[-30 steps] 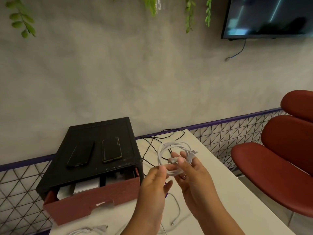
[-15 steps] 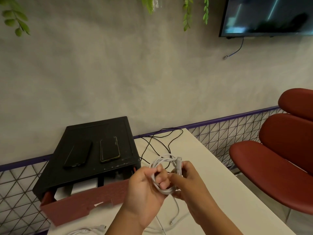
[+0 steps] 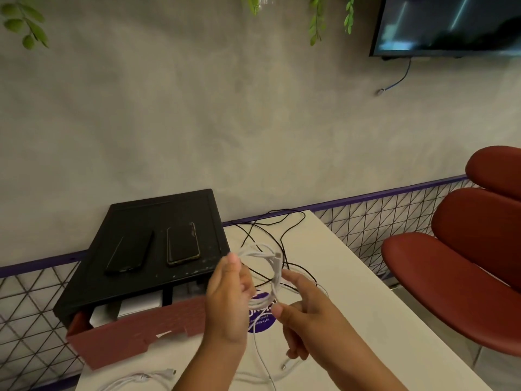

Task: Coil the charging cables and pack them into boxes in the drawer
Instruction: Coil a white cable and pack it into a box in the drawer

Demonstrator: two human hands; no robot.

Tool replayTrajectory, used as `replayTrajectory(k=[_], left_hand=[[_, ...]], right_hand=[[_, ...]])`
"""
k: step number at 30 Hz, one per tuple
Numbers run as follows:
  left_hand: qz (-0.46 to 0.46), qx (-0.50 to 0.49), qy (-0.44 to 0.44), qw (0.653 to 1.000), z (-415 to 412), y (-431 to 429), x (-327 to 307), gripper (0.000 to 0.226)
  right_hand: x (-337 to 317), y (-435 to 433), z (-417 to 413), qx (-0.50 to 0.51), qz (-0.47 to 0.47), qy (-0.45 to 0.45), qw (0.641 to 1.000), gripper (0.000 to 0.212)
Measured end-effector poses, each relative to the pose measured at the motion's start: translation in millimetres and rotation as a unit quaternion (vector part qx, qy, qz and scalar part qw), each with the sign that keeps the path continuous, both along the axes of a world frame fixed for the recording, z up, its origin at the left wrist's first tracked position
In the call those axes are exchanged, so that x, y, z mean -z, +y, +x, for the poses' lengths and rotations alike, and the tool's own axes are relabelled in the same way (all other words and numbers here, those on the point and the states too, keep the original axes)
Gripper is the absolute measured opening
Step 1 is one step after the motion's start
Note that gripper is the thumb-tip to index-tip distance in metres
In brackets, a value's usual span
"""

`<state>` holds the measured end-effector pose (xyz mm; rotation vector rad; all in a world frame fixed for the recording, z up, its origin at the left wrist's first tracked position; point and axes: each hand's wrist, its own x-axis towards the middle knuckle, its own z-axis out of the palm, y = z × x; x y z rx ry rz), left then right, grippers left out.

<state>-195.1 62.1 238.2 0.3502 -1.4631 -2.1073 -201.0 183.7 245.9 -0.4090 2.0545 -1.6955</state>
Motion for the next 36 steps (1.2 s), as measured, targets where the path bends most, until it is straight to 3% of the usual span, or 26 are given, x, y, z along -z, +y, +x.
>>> replayTrajectory(k=[2,5,12,14,19,23,27,34,36], left_hand=[[0.056,-0.006,-0.002,0.998,-4.5,-8.9,-0.5,0.034],[0.128,0.042,-0.009,0.991,-4.8,-15.6,4.2,0.036],[0.28,0.12,-0.075,0.95,5.1,-6.3,38.0,0.032],[0.302,0.121,-0.122,0.938,9.2,1.8,54.4,0.03],[0.195,0.1,-0.301,0.928,12.8,3.2,105.5,0.014],[0.152,0.082,-0.37,0.913,29.1,-17.6,136.5,0.007],[0.138,0.058,-0.392,0.908,39.6,-40.4,151.3,0.012],[0.12,0.031,-0.389,0.913,48.6,-71.6,162.4,0.018],[0.122,0.022,-0.388,0.913,53.0,-80.3,163.5,0.018]], right_hand=[[-0.4,-0.5,1.1,-0.029,0.018,0.02,0.999,0.054],[4.1,-3.4,-4.0,-0.043,0.038,0.052,0.997,0.055],[33.4,-1.5,-18.2,0.013,0.052,0.067,0.996,0.008],[48.9,1.8,-27.1,0.037,0.09,0.063,0.993,0.011],[105.5,20.3,-43.5,0.069,0.178,0.033,0.981,0.006],[169.7,41.2,-43.9,0.124,0.239,-0.028,0.963,0.011],[222.4,57.1,-39.1,0.132,0.314,-0.063,0.938,0.011],[229.7,52.6,-26.5,0.16,0.383,-0.006,0.91,0.024],[229.1,50.5,-24.7,0.165,0.384,-0.009,0.908,0.017]])
